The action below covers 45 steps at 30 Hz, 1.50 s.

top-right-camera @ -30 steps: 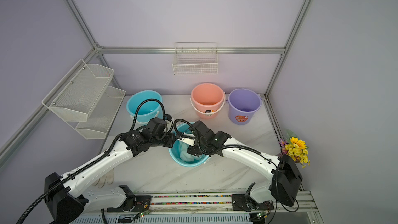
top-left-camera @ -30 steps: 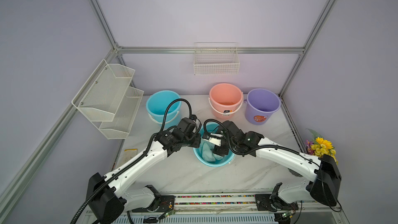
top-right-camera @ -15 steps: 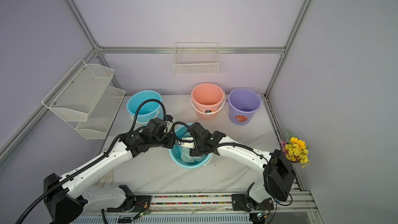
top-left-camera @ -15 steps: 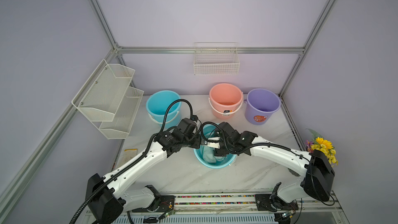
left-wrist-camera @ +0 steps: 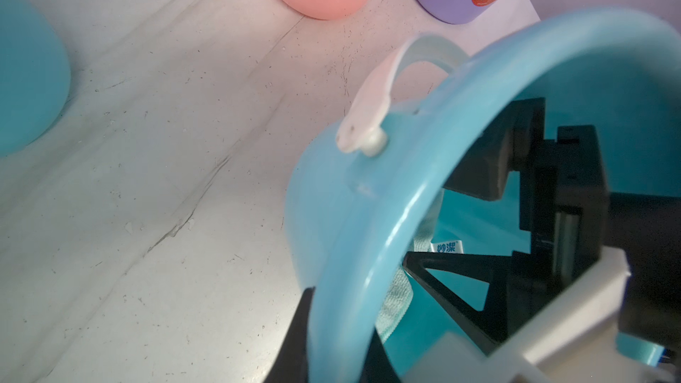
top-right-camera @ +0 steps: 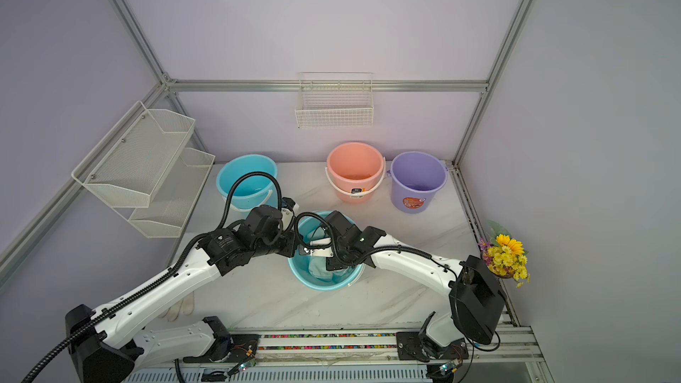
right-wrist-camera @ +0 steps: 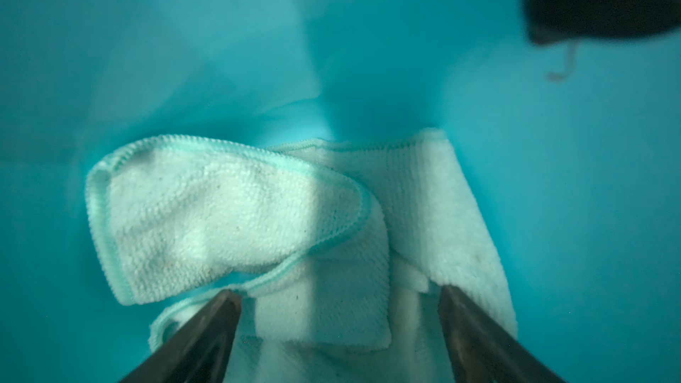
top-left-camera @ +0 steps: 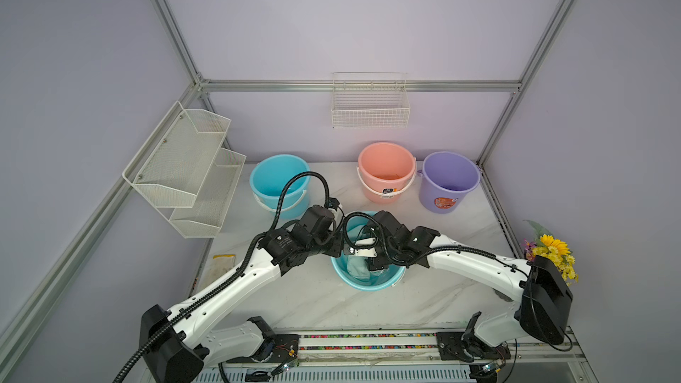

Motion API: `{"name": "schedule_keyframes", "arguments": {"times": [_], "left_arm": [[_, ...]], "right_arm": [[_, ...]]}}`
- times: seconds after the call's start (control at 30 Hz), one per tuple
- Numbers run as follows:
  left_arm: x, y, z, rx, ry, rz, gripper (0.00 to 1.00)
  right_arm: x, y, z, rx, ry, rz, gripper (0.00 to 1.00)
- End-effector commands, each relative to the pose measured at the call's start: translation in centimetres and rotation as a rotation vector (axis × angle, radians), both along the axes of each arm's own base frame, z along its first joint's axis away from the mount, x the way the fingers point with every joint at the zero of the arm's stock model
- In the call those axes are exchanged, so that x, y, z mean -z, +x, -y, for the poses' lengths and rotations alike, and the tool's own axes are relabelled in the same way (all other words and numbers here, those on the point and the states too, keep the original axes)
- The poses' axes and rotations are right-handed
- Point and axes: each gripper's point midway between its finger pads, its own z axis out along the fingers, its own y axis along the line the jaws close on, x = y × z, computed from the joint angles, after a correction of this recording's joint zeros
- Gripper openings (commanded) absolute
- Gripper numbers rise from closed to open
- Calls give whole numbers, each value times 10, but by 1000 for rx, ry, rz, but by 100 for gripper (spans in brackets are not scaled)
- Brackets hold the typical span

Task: Wipe the inside of the bucket with a cloth
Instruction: Wipe the dirt from the inside of the bucket.

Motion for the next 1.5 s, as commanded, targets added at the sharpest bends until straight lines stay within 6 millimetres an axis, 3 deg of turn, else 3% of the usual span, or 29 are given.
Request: {"name": "schedule_keyframes", "arguments": {"times": [0.0, 0.23, 0.33, 0.53, 0.67, 0.7, 0.9, 1.07, 1.17, 1.33, 1.47], "left_arm": [[-26, 1, 10, 43, -61, 85, 0], [-32, -10, 23, 126, -113, 93, 0], [-39, -12, 25, 142, -140, 108, 0], [-50, -15, 29, 161, -186, 133, 0], [-58, -19, 36, 196, -232, 140, 0], [-59, -19, 38, 200, -239, 137, 0], [-56, -18, 36, 187, -232, 132, 0], [-53, -19, 36, 185, -233, 119, 0], [-54, -20, 39, 196, -240, 116, 0], [-61, -17, 37, 186, -246, 145, 0], [-67, -12, 30, 145, -234, 178, 0]], "right_arm": [[3, 3, -15, -53, 38, 21, 91], [16, 3, -31, -103, 72, 9, 90], [30, 1, -29, -103, 45, -18, 85], [36, -2, -27, -104, 62, -12, 77], [41, 8, -21, -69, 35, 59, 75], [39, 11, -21, -59, 37, 80, 71], [16, 25, -12, 15, 68, 195, 21], [-11, 36, -7, 98, 152, 301, 5], [-18, 27, -17, 73, 213, 268, 2], [-9, -14, -40, -87, 273, 39, 0], [5, -44, -40, -164, 226, -124, 0]]}}
